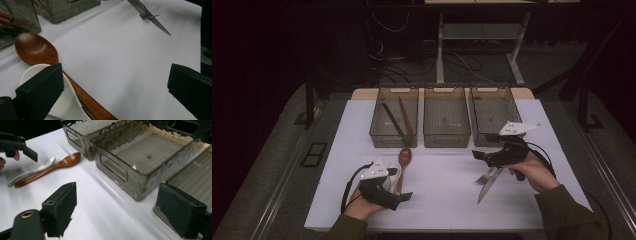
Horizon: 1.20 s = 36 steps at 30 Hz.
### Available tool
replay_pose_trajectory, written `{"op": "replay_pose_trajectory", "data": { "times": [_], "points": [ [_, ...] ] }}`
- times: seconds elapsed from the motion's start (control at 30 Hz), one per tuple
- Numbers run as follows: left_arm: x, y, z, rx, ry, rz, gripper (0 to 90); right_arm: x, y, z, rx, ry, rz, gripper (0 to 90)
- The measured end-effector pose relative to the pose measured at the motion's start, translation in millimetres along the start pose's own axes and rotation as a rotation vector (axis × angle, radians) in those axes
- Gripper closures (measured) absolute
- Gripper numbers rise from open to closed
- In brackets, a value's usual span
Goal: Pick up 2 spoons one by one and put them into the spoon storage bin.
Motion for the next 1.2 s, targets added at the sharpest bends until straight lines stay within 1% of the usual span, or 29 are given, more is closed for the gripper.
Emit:
{"op": "replay_pose_trajectory", "data": {
  "times": [0.2, 0.33, 0.57, 0.67, 0.7, 0.77, 0.83, 0.93, 0.97, 1.0, 1.07, 1.1, 1.2],
  "points": [
    [-0.1, -0.5, -0.4, 0.002, -0.002, 0.003, 0.0, 22.0, 0.5, -16.4, 0.028, -0.017, 0.009, 16.6],
    [-1.5, 0.0, -0.9, 0.002, -0.007, -0.001, 0.0, 40.4, 0.7, -27.1, 0.057, -0.015, -0.002, 16.5],
    [-2.1, 0.5, -0.8, -0.008, -0.009, 0.0, 0.1, 67.9, 2.1, -41.6, 0.08, -0.017, 0.024, 16.5],
    [-2.0, 1.2, -0.6, -0.01, -0.006, -0.002, 1.4, 80.2, 3.6, -44.7, 0.09, -0.001, 0.021, 16.5],
    [-2.0, 1.5, -0.4, -0.013, -0.005, -0.002, 2.0, 83.9, 4.8, -45.2, 0.087, 0.004, 0.024, 16.5],
    [-2.6, 0.9, -0.8, -0.014, -0.005, -0.004, 4.0, 90.9, 6.7, -46.2, 0.097, 0.018, 0.03, 16.5],
    [-3.8, 0.6, -1.7, -0.017, -0.013, -0.001, 8.7, 96.9, 9.3, -47.2, 0.091, 0.03, 0.033, 16.5],
    [-3.0, 2.2, -2.9, -0.034, -0.007, -0.001, 17.5, 101.6, 13.0, -48.9, 0.088, 0.038, 0.035, 16.5],
    [-2.6, 2.9, -3.8, -0.038, -0.003, 0.0, 22.3, 102.4, 14.2, -49.7, 0.089, 0.039, 0.036, 16.5],
    [-2.5, 3.1, -4.3, -0.038, -0.004, -0.004, 28.9, 102.5, 14.2, -50.2, 0.091, 0.035, 0.026, 16.5],
    [-2.2, 4.5, -5.1, -0.049, 0.003, -0.01, 40.8, 102.5, 15.5, -51.3, 0.091, 0.037, 0.033, 16.5],
    [-1.6, 5.5, -5.3, -0.057, 0.012, -0.012, 48.6, 102.2, 15.0, -51.1, 0.091, 0.035, 0.03, 16.5],
    [1.8, 9.8, -6.1, -0.09, 0.046, -0.028, 67.1, 101.8, 15.0, -50.2, 0.086, 0.035, 0.034, 16.5]
  ]
}}
Point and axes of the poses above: each handheld gripper's, and its own axes: z roughly forward along the jaws, x roughly out of its underside, y roughly to its left, the point moved 8 cm from there along z, roughly forward along the jaws, and after that the axes turned 10 degrees about -z, right-handed, at the moved point
